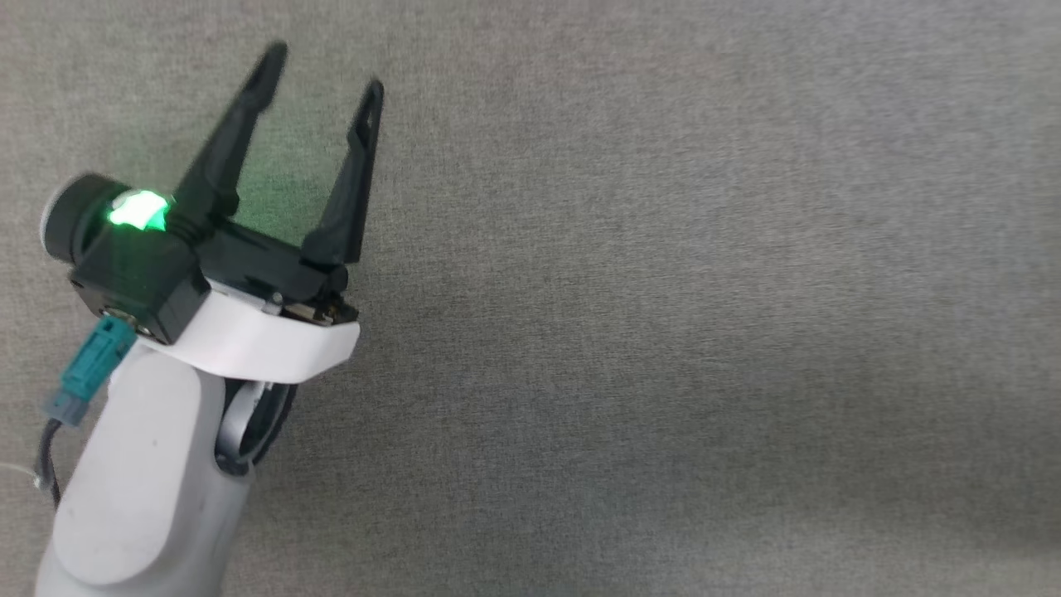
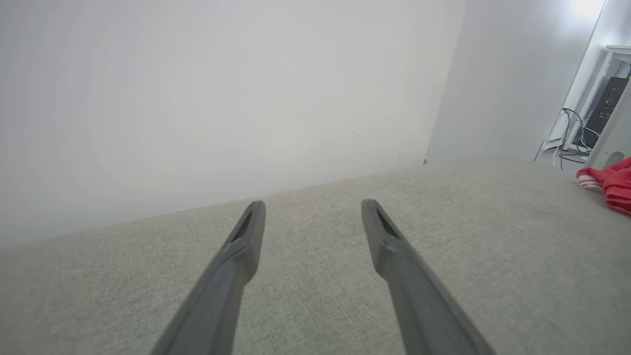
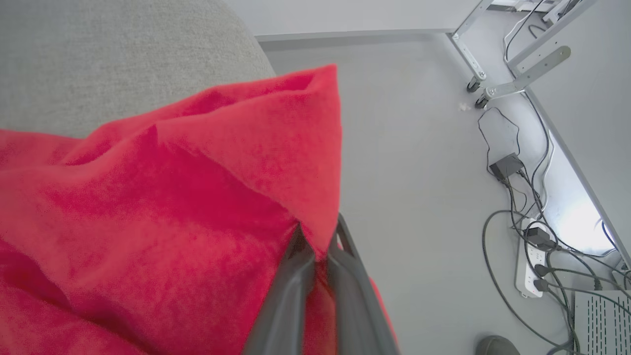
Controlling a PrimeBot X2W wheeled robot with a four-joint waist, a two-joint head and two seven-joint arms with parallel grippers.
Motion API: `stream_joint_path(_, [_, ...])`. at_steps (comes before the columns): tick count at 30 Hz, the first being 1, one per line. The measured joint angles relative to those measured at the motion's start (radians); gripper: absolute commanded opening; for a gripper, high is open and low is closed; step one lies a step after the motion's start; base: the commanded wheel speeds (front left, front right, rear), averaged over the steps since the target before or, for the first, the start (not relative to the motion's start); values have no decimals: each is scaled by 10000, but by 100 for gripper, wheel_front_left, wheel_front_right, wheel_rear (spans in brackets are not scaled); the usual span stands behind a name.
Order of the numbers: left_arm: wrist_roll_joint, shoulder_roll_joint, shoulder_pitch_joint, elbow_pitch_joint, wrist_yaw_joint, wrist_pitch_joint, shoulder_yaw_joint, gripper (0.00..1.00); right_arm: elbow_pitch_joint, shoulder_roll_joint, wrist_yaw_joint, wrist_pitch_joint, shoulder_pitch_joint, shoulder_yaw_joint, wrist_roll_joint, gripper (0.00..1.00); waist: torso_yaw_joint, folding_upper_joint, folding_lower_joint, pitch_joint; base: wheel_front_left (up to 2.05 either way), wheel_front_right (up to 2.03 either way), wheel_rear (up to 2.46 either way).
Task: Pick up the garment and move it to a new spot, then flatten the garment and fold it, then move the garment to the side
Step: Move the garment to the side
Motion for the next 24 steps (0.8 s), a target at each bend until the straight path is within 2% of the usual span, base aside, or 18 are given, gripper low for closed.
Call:
stream_joint_path(7, [-10,299,-584,-244,0,0,-82,100,1421,54,0,-732,-1552,-368,-1894,0,219,0,1,636,0,0,0])
stream_joint_path(13, [-10,376,-612,-255,0,0,-6,100,2243,719,-2,-1062,-2255,-589,-2838,0,293,0,1,650,0,0,0])
stream_joint_path(14, [-10,372,-603,-249,0,0,23,100,2349,729,-2,-1164,-2306,-554,-2934,38,293,0,1,620,0,0,0])
stream_joint_path(15, [-10,345,-582,-247,0,0,61,100,2485,692,-2,-1289,-2327,-454,-3010,100,292,0,1,582,0,0,0])
stream_joint_path(19, [-96,268,-423,-155,0,2,98,100,2847,635,-2,-1657,-2320,-184,-3246,100,286,0,2,322,0,0,0])
stream_joint_path(24, [-169,-15,74,65,0,0,282,100,2592,662,0,-2268,-2097,420,-3225,100,305,0,1,-261,0,0,0])
